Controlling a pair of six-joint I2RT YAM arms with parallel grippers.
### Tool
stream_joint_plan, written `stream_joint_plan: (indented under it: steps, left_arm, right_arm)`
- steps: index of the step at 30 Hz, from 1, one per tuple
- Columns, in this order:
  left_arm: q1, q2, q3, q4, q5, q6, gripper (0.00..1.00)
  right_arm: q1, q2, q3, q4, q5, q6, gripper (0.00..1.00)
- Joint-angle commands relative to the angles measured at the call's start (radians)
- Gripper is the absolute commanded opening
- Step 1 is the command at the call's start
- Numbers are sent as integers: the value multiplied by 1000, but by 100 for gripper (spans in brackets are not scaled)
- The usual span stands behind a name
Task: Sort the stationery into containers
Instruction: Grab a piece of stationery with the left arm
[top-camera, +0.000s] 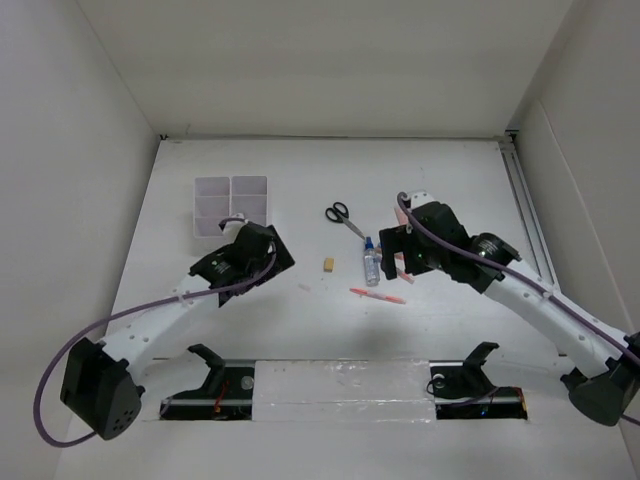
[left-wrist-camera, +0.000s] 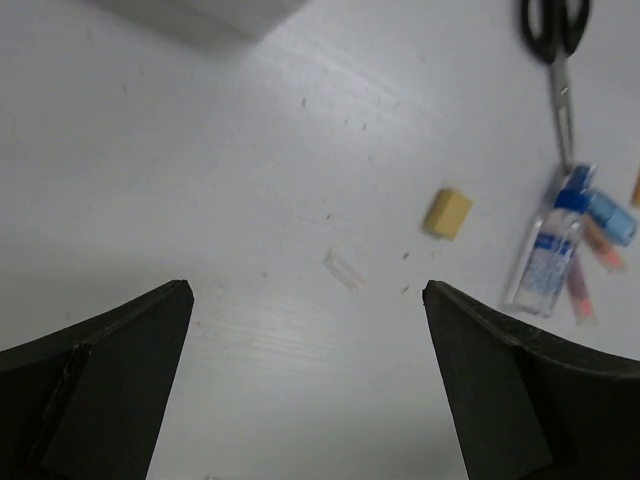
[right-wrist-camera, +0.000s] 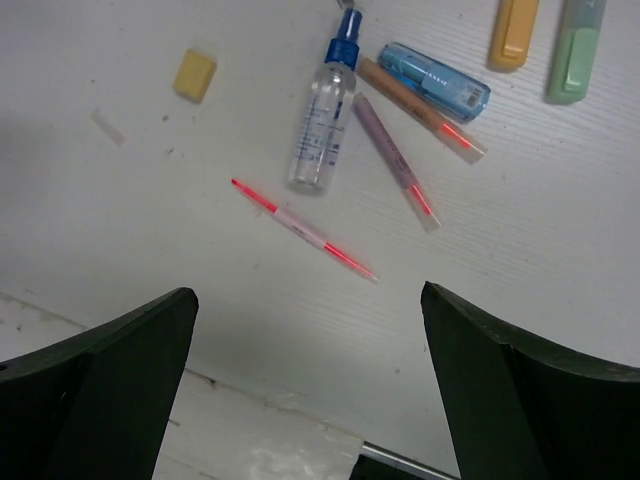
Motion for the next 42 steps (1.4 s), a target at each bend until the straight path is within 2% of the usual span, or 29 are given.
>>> stream_joint_plan:
  steps: [1, 3, 7, 10, 17, 21, 23, 28, 35, 39, 42]
  left_arm:
    - [-1, 6, -76, 175, 210, -167, 100]
    - [-10, 58, -91, 190, 210, -195, 100]
    - [-105, 228, -31, 143, 131, -274, 100]
    - [-116, 351, 9, 122, 150, -336, 100]
    - [-125, 378, -34, 108, 108, -465, 97]
    - [-125, 431, 7, 74, 88, -483, 90]
    - [-125, 483, 44, 51, 88, -483, 90]
    - [-125, 568, 124, -70, 88, -503, 86]
    - [-134, 690, 241, -239, 117, -523, 85]
    - [-159, 741, 296, -294, 135, -557, 79]
    - [-159, 784, 328, -339, 155, -580, 70]
  right_arm:
    - [18, -64, 32, 100, -31, -7, 100]
    - [29, -76, 9, 109, -31, 2, 100]
    - [49, -98, -14, 97, -42, -7, 100]
    - [73, -108, -23, 97, -55, 4, 100]
    - [122, -185, -73, 121, -80, 33, 100]
    - [142, -223, -96, 144, -105, 33, 100]
    - [142, -252, -106, 155, -105, 42, 100]
    - [162, -274, -125, 199, -178, 42, 97]
    - [187, -364, -145, 235, -189, 42, 96]
    - [196, -392, -145, 244, -235, 33, 95]
    - [196, -414, -154, 253, -256, 33, 95]
